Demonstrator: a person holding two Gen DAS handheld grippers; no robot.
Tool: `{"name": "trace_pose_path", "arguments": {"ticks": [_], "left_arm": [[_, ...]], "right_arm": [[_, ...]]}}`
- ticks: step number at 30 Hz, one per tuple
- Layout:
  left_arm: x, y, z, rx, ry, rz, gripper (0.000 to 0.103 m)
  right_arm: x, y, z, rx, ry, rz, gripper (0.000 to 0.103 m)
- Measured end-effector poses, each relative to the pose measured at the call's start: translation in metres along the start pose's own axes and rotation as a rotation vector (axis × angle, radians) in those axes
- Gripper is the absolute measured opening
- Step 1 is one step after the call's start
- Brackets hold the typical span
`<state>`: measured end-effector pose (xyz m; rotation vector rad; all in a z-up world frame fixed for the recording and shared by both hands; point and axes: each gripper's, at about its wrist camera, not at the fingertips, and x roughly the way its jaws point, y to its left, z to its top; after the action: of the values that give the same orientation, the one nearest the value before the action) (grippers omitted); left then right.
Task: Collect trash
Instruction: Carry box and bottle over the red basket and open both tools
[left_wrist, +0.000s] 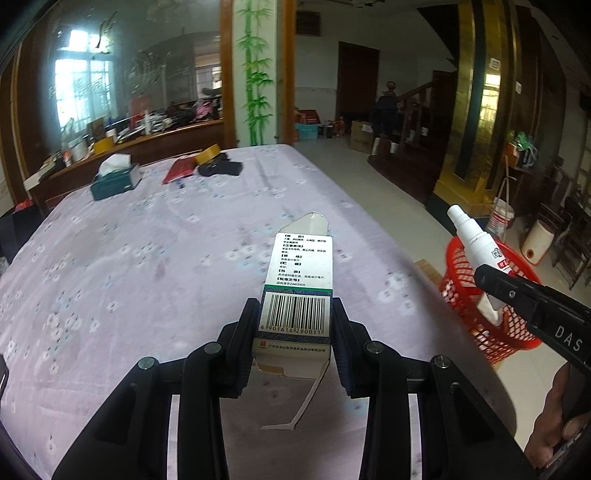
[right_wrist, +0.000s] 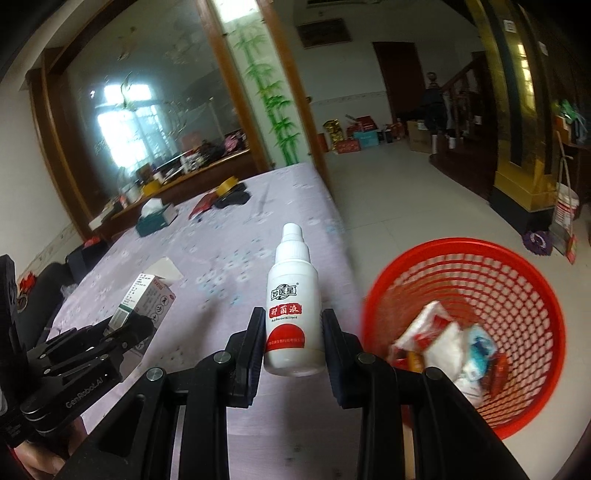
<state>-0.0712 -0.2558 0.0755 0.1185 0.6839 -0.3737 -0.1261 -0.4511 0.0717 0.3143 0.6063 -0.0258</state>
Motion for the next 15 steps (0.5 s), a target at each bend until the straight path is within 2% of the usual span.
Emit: {"name": "trace_pose_path", "arguments": {"ticks": [8, 15], "left_arm": [[0.002, -0.057, 0.019, 0.082, -0.010, -0.094, 0.036], [0.015, -0.114, 0.034, 0.119, 0.044, -0.268, 0.036]], "right_arm": [[-0.031, -0.058, 0.007, 0.087, -0.058, -0.072, 0.032], [-0.053, -0.114, 0.011, 0.174, -0.086, -0.143, 0.032]]}}
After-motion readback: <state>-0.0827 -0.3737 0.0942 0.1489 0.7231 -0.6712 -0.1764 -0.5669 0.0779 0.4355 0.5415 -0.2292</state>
